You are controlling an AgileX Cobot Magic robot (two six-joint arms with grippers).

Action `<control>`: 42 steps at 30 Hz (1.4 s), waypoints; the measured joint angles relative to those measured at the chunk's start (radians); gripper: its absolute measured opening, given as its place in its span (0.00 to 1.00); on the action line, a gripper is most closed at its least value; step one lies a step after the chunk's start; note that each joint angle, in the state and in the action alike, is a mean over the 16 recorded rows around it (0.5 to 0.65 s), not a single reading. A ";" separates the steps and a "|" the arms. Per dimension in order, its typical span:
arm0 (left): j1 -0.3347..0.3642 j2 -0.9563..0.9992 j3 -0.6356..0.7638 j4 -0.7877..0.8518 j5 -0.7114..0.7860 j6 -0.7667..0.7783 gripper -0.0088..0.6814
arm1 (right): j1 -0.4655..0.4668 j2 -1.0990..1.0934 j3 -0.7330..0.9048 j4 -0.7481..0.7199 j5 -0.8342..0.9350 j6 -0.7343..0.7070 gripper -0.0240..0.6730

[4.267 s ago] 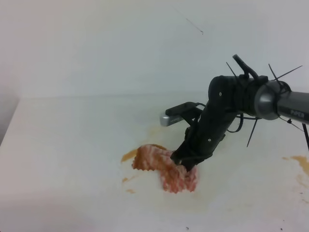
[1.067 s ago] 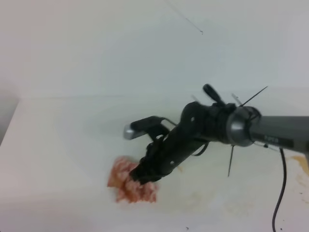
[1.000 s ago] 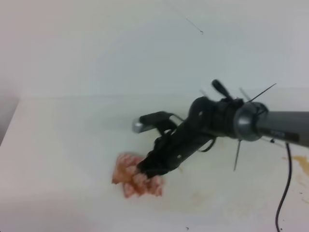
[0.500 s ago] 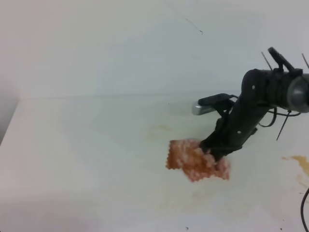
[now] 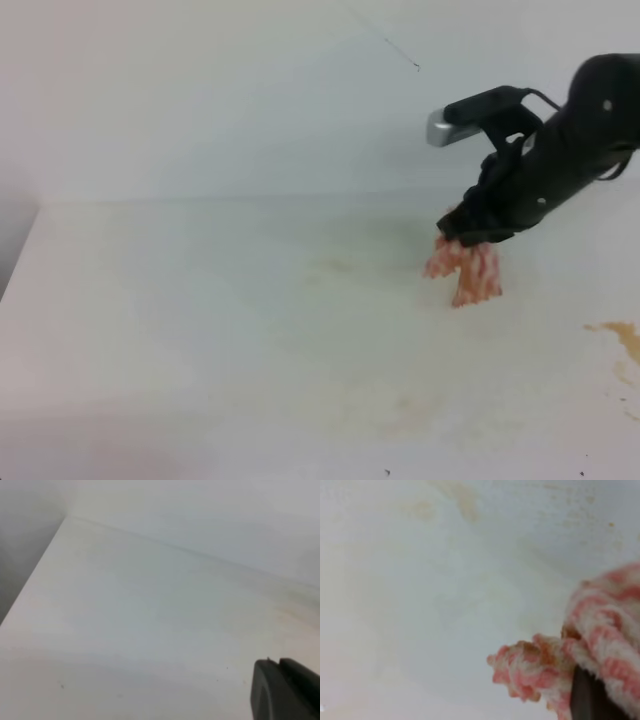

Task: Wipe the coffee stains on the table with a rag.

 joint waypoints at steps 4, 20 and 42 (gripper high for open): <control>0.000 0.000 0.000 0.000 0.000 0.000 0.01 | 0.000 -0.043 0.081 0.032 -0.046 -0.020 0.03; 0.000 0.000 0.000 0.000 0.000 0.000 0.01 | 0.002 -0.075 0.225 0.159 -0.118 -0.132 0.36; 0.000 0.000 0.000 0.000 0.001 0.000 0.01 | 0.002 -0.195 0.027 0.145 0.090 -0.107 0.22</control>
